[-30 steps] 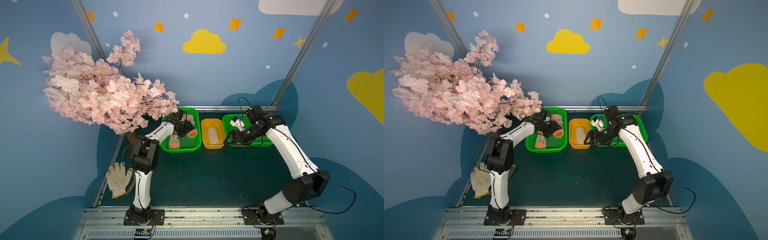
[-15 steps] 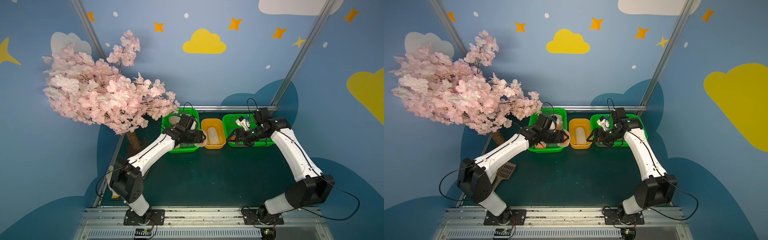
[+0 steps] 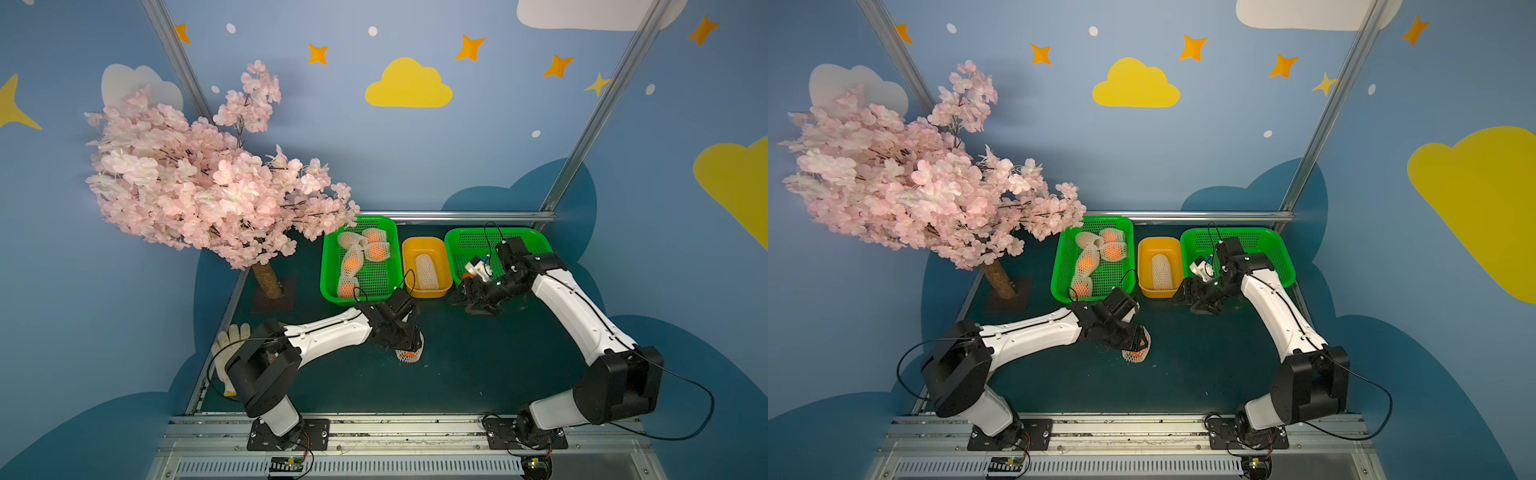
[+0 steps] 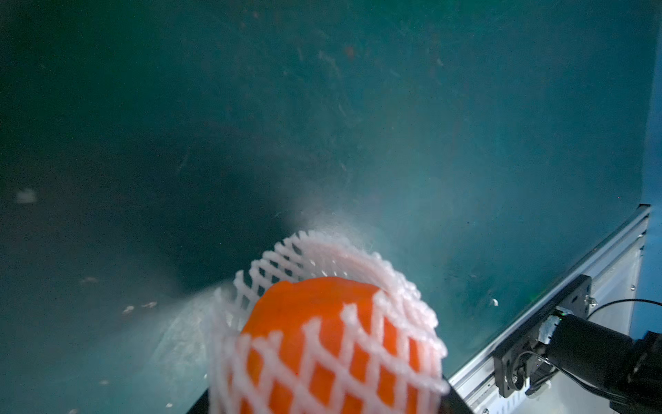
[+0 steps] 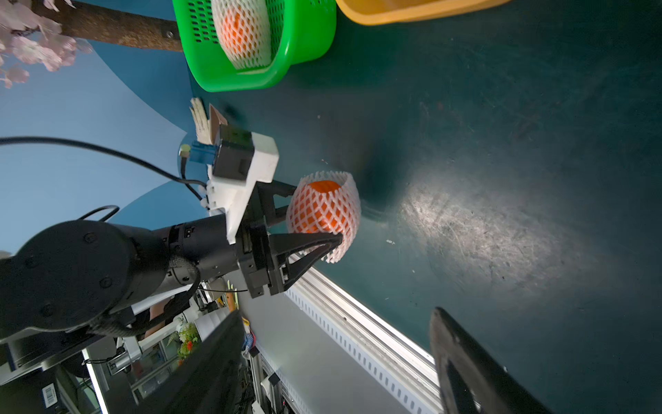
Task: Remove foam nets from oranges
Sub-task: Place the orange at the center of the board.
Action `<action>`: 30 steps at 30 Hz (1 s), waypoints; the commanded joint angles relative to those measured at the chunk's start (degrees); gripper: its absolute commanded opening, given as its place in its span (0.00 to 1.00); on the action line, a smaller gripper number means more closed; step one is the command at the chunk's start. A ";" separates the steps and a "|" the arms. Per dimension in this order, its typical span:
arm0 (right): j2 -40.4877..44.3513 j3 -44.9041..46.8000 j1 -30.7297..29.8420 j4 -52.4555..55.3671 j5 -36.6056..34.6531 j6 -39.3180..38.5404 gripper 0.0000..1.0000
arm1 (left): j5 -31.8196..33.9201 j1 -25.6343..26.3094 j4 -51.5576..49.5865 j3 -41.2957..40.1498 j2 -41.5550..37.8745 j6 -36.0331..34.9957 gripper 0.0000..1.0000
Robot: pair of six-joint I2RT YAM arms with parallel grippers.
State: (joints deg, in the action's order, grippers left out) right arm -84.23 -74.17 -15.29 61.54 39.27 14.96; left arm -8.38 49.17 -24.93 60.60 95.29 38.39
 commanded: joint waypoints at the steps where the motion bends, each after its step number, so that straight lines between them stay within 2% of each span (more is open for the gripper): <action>1: -0.01 2.89 -0.97 -3.09 1.99 1.59 0.80 | -1.52 0.18 3.12 -0.05 1.26 2.19 0.66; 3: -0.37 4.90 -1.28 -4.76 2.73 2.52 0.80 | -2.15 0.22 4.16 -0.77 1.88 2.87 0.72; 4: -0.65 5.87 -1.32 -5.62 3.28 3.09 0.80 | -2.54 0.07 4.26 -0.96 2.35 3.19 0.78; 7: -1.11 8.53 -1.54 -7.74 4.57 4.30 0.80 | -4.03 -0.67 5.81 -2.22 1.76 3.70 0.89; 9: -1.11 9.49 -1.55 -8.51 5.00 4.54 0.80 | -4.62 -1.70 7.02 -3.59 -0.12 4.44 0.94; 13: -1.62 10.61 -1.50 -9.38 6.09 4.47 0.80 | -10.03 -5.87 12.63 -8.84 -7.51 7.65 0.99; 22: -5.17 13.68 -1.83 -15.89 11.54 5.95 0.80 | -17.55 -14.39 23.61 -18.95 -23.85 10.37 1.00; 30: -11.06 12.22 -5.22 -19.23 13.05 4.43 0.80 | -27.87 -22.60 28.29 -24.59 -28.95 10.27 0.97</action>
State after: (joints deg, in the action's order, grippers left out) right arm -92.95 -60.88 -19.03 43.94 50.76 20.56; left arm -30.37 28.40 0.14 37.15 67.44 48.69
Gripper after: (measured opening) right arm 0.802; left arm 0.978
